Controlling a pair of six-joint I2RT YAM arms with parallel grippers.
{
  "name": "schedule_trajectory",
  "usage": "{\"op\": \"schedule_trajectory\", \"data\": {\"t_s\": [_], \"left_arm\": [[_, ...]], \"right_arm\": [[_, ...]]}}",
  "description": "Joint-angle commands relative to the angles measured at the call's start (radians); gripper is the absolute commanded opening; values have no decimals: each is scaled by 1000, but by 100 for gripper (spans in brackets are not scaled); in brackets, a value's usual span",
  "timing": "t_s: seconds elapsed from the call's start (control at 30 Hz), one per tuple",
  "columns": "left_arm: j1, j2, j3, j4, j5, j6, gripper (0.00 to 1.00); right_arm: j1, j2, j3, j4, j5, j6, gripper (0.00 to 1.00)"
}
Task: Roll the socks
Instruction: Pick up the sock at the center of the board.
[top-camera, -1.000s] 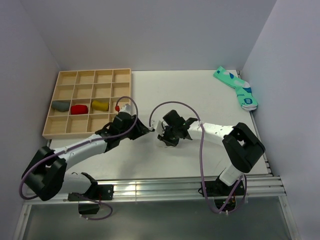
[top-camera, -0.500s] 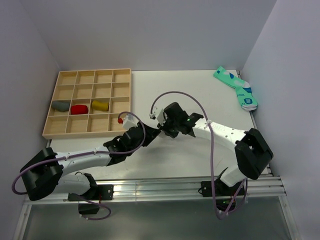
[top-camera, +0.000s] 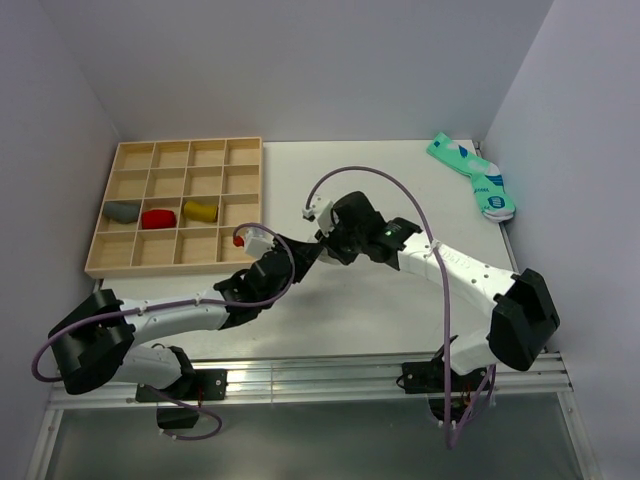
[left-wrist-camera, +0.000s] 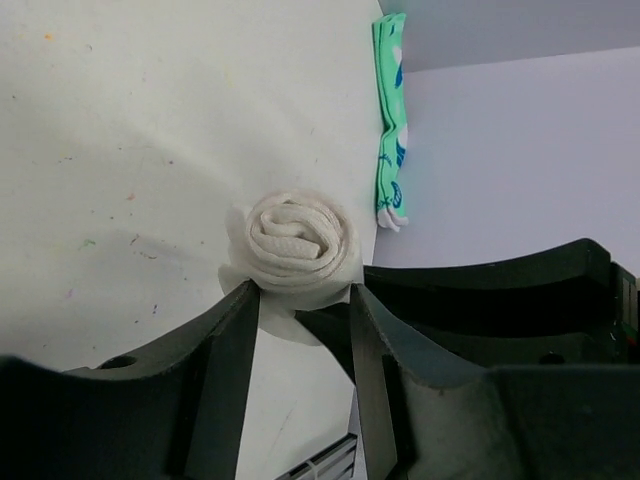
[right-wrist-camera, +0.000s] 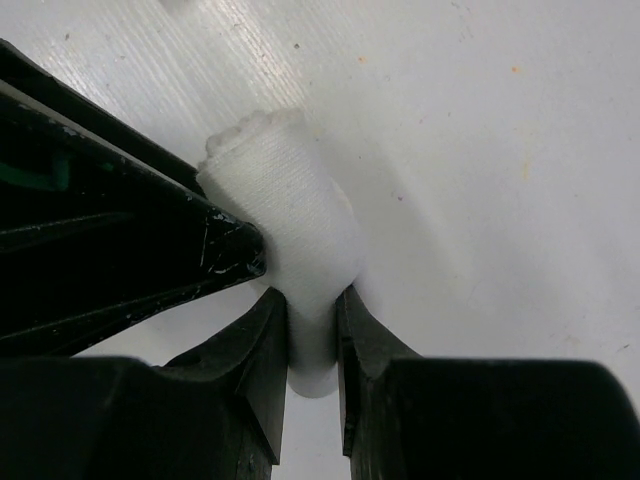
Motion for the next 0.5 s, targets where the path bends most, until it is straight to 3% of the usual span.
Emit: {"op": "schedule_trajectory", "data": {"t_s": [0.0,0.47], "left_arm": [[-8,10,25,98,-51,-31,47],[-8,25,41,105,-13,1,54]], "right_arm": [[0,-46,63,-23,-3,29,0],[0,-59,113,-32,23,38,0]]}}
